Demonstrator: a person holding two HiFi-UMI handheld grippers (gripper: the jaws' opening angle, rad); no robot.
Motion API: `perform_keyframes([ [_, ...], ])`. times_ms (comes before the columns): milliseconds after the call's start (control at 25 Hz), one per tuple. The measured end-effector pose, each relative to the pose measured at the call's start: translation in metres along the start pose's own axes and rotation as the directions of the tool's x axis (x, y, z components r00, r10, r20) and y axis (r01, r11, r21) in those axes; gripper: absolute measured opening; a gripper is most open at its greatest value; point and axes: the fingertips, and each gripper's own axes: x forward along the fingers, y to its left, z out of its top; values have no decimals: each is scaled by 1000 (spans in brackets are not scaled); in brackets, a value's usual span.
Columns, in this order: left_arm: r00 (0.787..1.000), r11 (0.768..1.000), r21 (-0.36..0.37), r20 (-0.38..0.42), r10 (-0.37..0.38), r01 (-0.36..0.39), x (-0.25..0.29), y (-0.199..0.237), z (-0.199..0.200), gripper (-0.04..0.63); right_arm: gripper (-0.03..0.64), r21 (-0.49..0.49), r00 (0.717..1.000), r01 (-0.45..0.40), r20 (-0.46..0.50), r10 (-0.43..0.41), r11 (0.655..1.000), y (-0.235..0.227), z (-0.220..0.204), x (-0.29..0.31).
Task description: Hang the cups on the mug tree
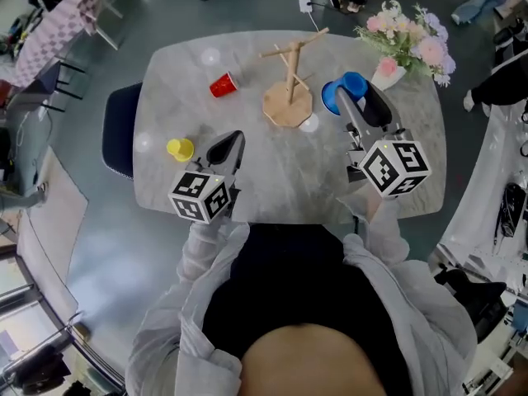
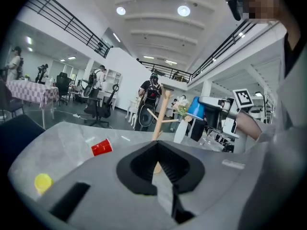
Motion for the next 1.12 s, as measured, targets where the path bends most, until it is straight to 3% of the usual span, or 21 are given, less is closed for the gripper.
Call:
perform_keyframes([
  [240,998,998,-15,19,63,-63,-28,17,-2,0,250,-50,999,-32,-42,30,998,21,-15,47],
  [600,982,978,-91,14,190,-188,-71,45,-24,0,250,-119,994,24,-101,-36,993,20,-61,62],
  [1120,980,968,-151,-26,197,-198,-72,40,-57,0,252,-91,979,33,-200,-50,995,21,-116,50],
])
